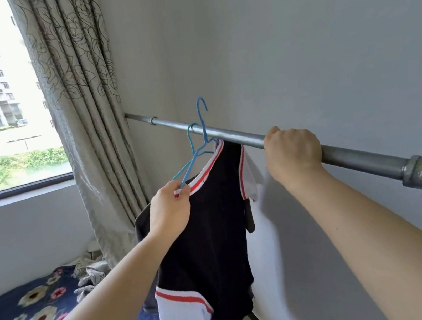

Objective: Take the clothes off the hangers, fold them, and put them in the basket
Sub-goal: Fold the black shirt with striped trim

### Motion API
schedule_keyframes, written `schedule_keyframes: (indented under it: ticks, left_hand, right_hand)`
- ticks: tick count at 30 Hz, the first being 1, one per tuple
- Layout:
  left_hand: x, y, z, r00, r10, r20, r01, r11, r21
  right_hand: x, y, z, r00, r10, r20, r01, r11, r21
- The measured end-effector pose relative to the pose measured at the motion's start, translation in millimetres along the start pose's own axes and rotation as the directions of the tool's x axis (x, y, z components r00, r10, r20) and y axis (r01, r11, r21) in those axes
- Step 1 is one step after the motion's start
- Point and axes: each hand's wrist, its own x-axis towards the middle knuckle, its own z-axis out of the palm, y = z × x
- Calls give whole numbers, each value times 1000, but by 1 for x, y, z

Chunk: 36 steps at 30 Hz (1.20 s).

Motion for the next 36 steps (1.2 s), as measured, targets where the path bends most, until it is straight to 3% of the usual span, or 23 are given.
schedule_keyframes:
  ticks: [8,10,12,16,19,24,28,30,33,36]
  left_hand:
    - [-67,-20,-40,996,-85,41,89,987,-132]
    - [-79,-21,-55,995,-96,31,99,987,-125]
    - [-90,-19,-69,993,-110,34,114,985,-129]
    - [-123,-18,-108,990,-133,45,139,974,-177]
    - [-157,-27,-158,988,-152,34,156,962,-224]
    - [-214,-43,-264,991,-137,-7,128,945,-302]
    - [-265,-76,-374,994,-93,49,103,949,-298]
    - [-288,-94,-421,988,-47,144,87,956,-280]
    - [-316,-117,-480,963,-22,268,90,966,-242]
    - [-331,-140,-527,959,-72,274,128,972,-196]
  right_hand:
    - [-15,-5,0,998,9,-63,-8,1000,12]
    - [-27,-16,-6,998,10,-58,-1,987,160]
    - [-44,-35,-17,999,-38,36,21,920,391]
    - [-90,-91,-54,968,-203,146,-2,579,816]
    - [-128,-139,-101,930,-286,229,-154,261,953]
    - [-183,-219,-188,919,-265,294,-333,-117,936]
    - [-231,-288,-277,886,-296,357,-461,-466,756]
    - [-249,-320,-313,822,-350,448,-568,-474,672]
    - [-281,-370,-345,745,-446,496,-659,-378,650]
    - [-320,-407,-369,704,-525,479,-688,-337,642]
